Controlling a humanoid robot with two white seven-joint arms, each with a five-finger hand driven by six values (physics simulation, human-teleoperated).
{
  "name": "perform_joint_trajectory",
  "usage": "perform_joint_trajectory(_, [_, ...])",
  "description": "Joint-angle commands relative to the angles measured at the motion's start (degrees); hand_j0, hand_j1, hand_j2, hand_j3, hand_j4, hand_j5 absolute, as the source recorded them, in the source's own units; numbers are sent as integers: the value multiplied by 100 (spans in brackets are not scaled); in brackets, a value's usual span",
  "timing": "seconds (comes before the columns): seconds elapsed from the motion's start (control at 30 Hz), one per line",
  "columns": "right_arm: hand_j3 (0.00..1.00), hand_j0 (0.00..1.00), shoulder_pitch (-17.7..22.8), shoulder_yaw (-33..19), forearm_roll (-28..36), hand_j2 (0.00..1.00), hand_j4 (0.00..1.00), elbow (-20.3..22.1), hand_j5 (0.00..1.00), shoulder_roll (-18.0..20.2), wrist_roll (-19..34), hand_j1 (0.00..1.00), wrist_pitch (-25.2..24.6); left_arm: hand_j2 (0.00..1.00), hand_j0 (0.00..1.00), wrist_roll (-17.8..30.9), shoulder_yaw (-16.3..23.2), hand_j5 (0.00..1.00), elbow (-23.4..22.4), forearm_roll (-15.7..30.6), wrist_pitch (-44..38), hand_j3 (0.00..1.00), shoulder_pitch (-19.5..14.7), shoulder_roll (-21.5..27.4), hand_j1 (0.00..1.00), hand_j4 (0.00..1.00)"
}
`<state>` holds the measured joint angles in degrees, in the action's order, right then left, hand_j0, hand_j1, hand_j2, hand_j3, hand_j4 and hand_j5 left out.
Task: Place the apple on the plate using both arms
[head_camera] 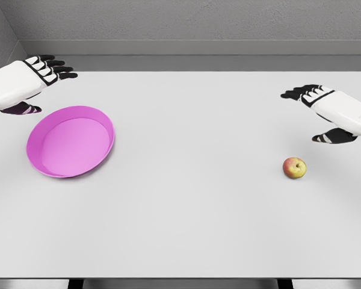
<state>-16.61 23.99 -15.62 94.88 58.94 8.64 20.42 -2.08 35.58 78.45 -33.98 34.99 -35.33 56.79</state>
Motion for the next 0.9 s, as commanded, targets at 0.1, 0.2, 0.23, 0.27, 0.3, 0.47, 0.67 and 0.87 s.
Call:
perform_joint_trajectory(0.1, [100, 100, 26, -18, 51, 100, 100, 30, 100, 118, -65, 100, 50, 100, 100, -3, -8, 100, 4, 31, 1, 100, 0, 51, 100, 100])
perform_joint_trajectory(0.2, [100, 100, 141, 0, 59, 100, 100, 109, 100, 786, -29, 100, 58, 100, 100, -3, -8, 100, 4, 31, 1, 100, 9, 60, 100, 100])
perform_joint_trajectory(0.23, [100, 100, 254, 9, 59, 100, 100, 101, 100, 847, -3, 100, 58, 100, 100, -3, -8, 100, 4, 31, 1, 100, 9, 60, 100, 100])
perform_joint_trajectory(0.27, [100, 100, 343, 0, 42, 100, 100, 109, 100, 935, 6, 100, 58, 100, 100, -3, -8, 100, 4, 31, 1, 100, 9, 60, 100, 100])
perform_joint_trajectory(0.3, [100, 100, 343, 0, 42, 100, 100, 109, 100, 997, 85, 100, 129, 100, 100, -3, -8, 100, 13, 31, 1, 100, 9, 60, 100, 100])
perform_joint_trajectory(0.47, [100, 100, 545, 62, 42, 100, 100, 83, 100, 953, 621, 100, 173, 100, 100, -3, -8, 100, 13, 31, 1, 100, 26, 51, 100, 100])
perform_joint_trajectory(0.67, [100, 100, 554, 378, 24, 100, 100, 127, 100, 672, 936, 100, 147, 100, 100, -3, -16, 100, 4, 31, 1, 100, 18, 51, 100, 100])
perform_joint_trajectory(0.87, [100, 100, -255, 1213, 24, 100, 100, 74, 100, 259, 1614, 100, -100, 100, 100, -3, -8, 100, 4, 31, 1, 100, 9, 51, 100, 100])
